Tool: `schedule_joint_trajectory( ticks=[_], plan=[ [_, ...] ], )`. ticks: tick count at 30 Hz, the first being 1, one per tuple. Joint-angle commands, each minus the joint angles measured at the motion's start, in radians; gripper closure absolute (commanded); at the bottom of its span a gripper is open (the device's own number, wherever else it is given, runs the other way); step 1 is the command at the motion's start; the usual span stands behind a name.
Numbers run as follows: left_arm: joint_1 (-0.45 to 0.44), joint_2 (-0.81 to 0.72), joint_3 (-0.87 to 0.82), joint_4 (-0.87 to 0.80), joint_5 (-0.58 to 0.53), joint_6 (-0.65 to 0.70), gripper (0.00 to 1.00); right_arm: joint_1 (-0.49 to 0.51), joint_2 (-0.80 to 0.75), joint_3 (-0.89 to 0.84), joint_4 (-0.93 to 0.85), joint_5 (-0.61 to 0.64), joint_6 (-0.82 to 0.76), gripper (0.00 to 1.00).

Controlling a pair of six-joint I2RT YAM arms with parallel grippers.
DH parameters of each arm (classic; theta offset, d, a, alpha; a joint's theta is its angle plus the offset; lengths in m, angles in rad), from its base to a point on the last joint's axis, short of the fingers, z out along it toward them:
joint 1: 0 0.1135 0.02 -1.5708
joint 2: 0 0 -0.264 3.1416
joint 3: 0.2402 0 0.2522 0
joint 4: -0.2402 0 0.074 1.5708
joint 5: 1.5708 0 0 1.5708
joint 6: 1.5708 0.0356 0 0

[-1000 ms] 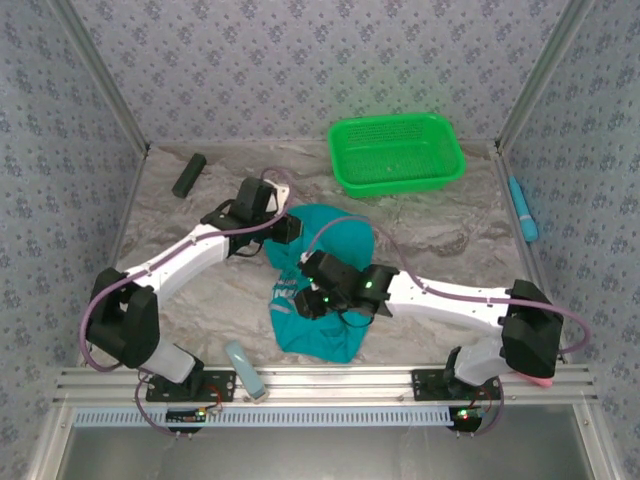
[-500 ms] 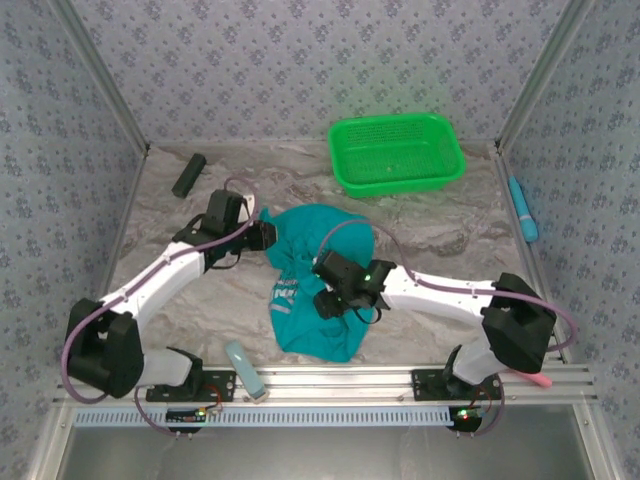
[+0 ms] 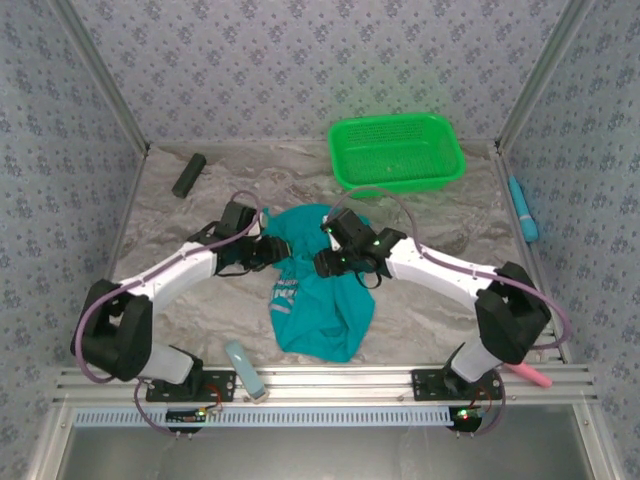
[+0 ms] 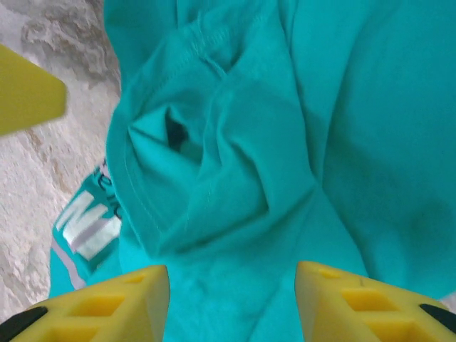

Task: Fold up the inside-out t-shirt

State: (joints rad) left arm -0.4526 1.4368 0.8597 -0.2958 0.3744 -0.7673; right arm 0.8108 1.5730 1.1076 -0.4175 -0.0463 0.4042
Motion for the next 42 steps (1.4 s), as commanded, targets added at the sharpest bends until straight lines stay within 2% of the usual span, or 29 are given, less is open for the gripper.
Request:
schedule_joint_trajectory(
  ticks=[1, 5, 6, 8, 9, 10, 11, 15, 19, 20, 23, 24, 25, 30, 35, 38, 42],
  plan=[
    [0.000, 0.064, 0.061, 0.005, 0.017, -0.058, 0.63, 0.005, 0.056, 0.057, 0.009, -0.047, -0.024, 0.49],
    [-0.001, 0.134, 0.102, 0.032, 0.035, -0.075, 0.63, 0.011, 0.104, 0.075, 0.027, -0.043, -0.037, 0.54],
    [-0.001, 0.156, 0.119, 0.030, 0.037, -0.073, 0.63, 0.012, 0.117, 0.077, 0.033, -0.037, -0.049, 0.61],
    [0.002, 0.188, 0.145, 0.014, 0.037, -0.070, 0.63, 0.015, 0.137, 0.117, 0.036, -0.055, -0.078, 0.85],
    [0.005, 0.197, 0.156, 0.006, 0.039, -0.069, 0.63, 0.023, 0.138, 0.131, 0.034, -0.075, -0.094, 0.93],
    [0.010, 0.201, 0.163, -0.002, 0.044, -0.068, 0.63, 0.034, 0.134, 0.144, 0.028, -0.090, -0.100, 0.99],
    [0.018, 0.197, 0.165, -0.014, 0.049, -0.068, 0.63, 0.049, 0.125, 0.164, 0.009, -0.108, -0.102, 1.00],
    [0.054, 0.125, 0.128, -0.045, 0.064, -0.057, 0.63, 0.121, 0.081, 0.222, -0.014, -0.195, -0.048, 1.00],
    [0.112, 0.028, 0.065, -0.103, 0.060, -0.031, 0.63, 0.225, 0.163, 0.294, -0.013, -0.313, -0.040, 1.00],
    [0.132, -0.004, 0.038, -0.113, 0.058, -0.023, 0.63, 0.257, 0.200, 0.309, -0.004, -0.339, -0.036, 0.96],
    [0.191, -0.083, -0.050, -0.124, 0.056, 0.002, 0.62, 0.315, 0.290, 0.321, 0.046, -0.446, 0.001, 0.67],
    [0.208, -0.103, -0.083, -0.126, 0.055, 0.005, 0.62, 0.319, 0.305, 0.322, 0.058, -0.479, 0.015, 0.61],
    [0.218, -0.119, -0.110, -0.124, 0.062, 0.010, 0.62, 0.318, 0.306, 0.322, 0.060, -0.497, 0.022, 0.59],
    [0.221, -0.167, -0.232, -0.084, 0.109, 0.019, 0.62, 0.222, 0.186, 0.272, 0.018, -0.457, 0.015, 0.50],
    [0.208, -0.203, -0.316, -0.065, 0.112, -0.019, 0.60, 0.109, 0.122, 0.282, -0.154, -0.347, -0.079, 0.49],
    [0.173, -0.213, -0.338, -0.017, 0.152, -0.025, 0.57, 0.103, 0.120, 0.264, -0.177, -0.252, -0.126, 0.49],
    [0.139, -0.212, -0.360, 0.063, 0.176, -0.050, 0.49, 0.126, 0.142, 0.220, -0.145, -0.271, -0.176, 0.49]
  ],
)
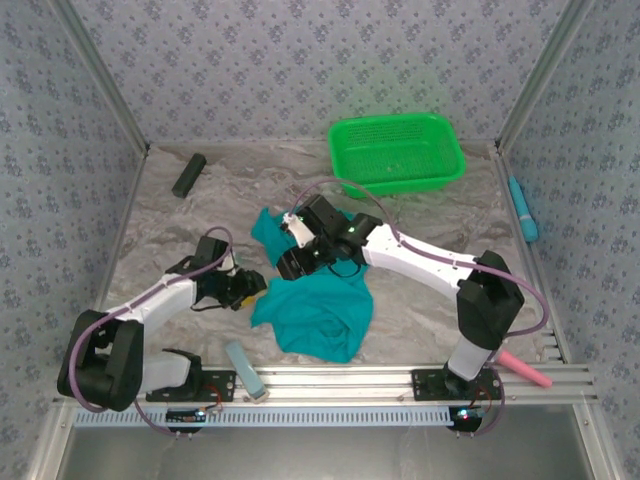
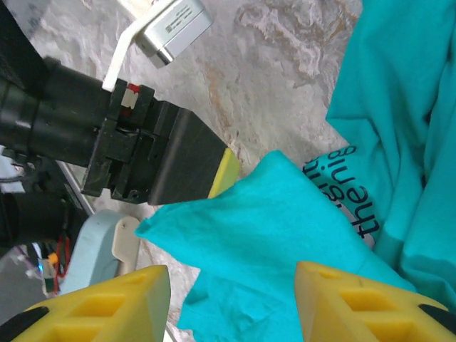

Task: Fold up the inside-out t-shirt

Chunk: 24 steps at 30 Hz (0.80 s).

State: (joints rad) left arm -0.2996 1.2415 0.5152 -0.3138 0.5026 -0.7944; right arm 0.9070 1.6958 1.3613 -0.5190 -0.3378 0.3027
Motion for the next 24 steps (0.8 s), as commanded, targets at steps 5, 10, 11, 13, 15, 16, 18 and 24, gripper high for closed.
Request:
schedule_joint_trajectory(
  ticks=[5, 10, 11, 13, 15, 16, 18, 24],
  plan=[
    [-0.078, 0.060, -0.040, 0.276, 0.156, -0.100, 0.44, 0.099, 0.033, -0.121, -0.006, 0.032, -0.171, 0.50],
    [-0.126, 0.136, -0.005, 0.274, 0.173, -0.086, 0.82, 0.164, 0.011, -0.309, 0.093, -0.065, -0.135, 0.61],
    [-0.126, 0.126, -0.001, 0.268, 0.161, -0.079, 0.92, 0.181, 0.000, -0.345, 0.126, -0.072, -0.123, 0.63],
    [-0.127, 0.073, 0.014, 0.236, 0.122, -0.049, 0.97, 0.200, -0.012, -0.389, 0.170, -0.110, -0.105, 0.67],
    [-0.127, -0.015, 0.039, 0.181, 0.061, 0.001, 0.98, 0.212, -0.017, -0.409, 0.196, -0.168, -0.094, 0.67],
    [-0.127, -0.073, 0.048, 0.164, 0.033, 0.028, 0.99, 0.218, -0.021, -0.415, 0.207, -0.192, -0.094, 0.66],
    [-0.132, -0.190, 0.053, 0.145, -0.017, 0.073, 1.00, 0.222, -0.040, -0.409, 0.209, -0.246, -0.105, 0.64],
    [-0.144, -0.428, -0.031, 0.165, -0.092, 0.077, 0.97, 0.089, -0.187, -0.251, 0.021, -0.200, -0.229, 0.54]
  ],
)
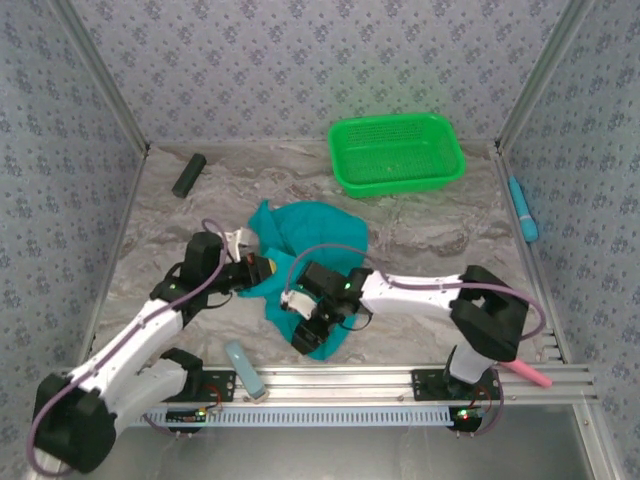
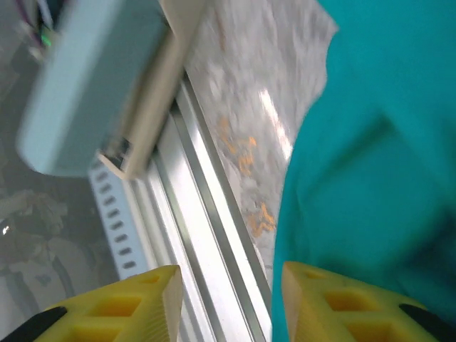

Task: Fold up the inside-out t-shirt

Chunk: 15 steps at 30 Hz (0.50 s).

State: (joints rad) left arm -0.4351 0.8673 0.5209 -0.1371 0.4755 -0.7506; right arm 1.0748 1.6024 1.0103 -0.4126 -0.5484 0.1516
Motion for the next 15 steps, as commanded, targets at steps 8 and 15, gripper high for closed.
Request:
schedule_joint_trajectory(
  ticks=[8, 15],
  plan=[
    [-0.007, -0.054, -0.024, -0.197, -0.169, 0.086, 0.61, -0.250, -0.056, 0.109, -0.099, 0.044, -0.145, 0.52],
    [0.056, -0.008, -0.024, -0.176, -0.107, 0.136, 0.71, -0.180, 0.051, 0.035, 0.013, 0.083, -0.070, 0.52]
  ],
)
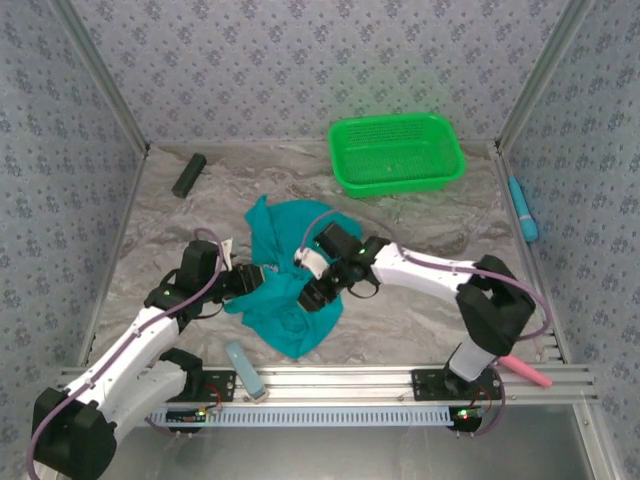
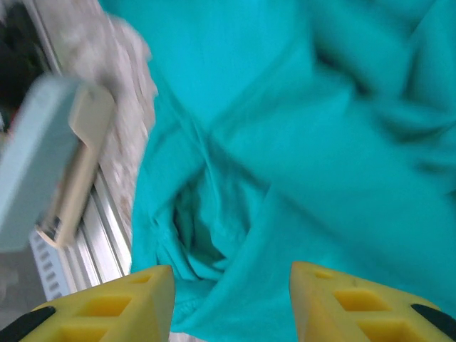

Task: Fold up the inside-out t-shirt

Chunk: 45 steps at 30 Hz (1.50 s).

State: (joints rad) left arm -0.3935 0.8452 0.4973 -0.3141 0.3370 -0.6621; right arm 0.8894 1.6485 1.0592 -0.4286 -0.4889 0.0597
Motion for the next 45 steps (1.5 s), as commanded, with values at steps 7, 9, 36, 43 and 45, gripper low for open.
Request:
schedule_joint_trajectory(
  ticks=[7, 9, 36, 43, 45],
  plan=[
    [0.031, 0.101, 0.051, -0.012, 0.067, 0.135, 0.76, -0.072, -0.078, -0.003, 0.047, 0.166, 0.044, 0.51],
    [0.041, 0.135, 0.064, -0.016, 0.080, 0.142, 0.87, -0.106, -0.100, 0.014, 0.066, 0.256, 0.054, 0.50],
    [0.047, 0.066, 0.113, -0.014, 0.331, 0.097, 1.00, -0.097, 0.680, 0.964, -0.324, 0.770, 0.509, 0.59],
    [0.045, 0.042, 0.131, -0.056, 0.331, 0.107, 1.00, -0.094, 0.720, 0.992, -0.339, 0.748, 0.536, 0.93],
    [0.045, 0.035, 0.140, -0.071, 0.325, 0.111, 1.00, -0.086, 0.708, 0.993, -0.345, 0.772, 0.541, 0.99]
  ],
)
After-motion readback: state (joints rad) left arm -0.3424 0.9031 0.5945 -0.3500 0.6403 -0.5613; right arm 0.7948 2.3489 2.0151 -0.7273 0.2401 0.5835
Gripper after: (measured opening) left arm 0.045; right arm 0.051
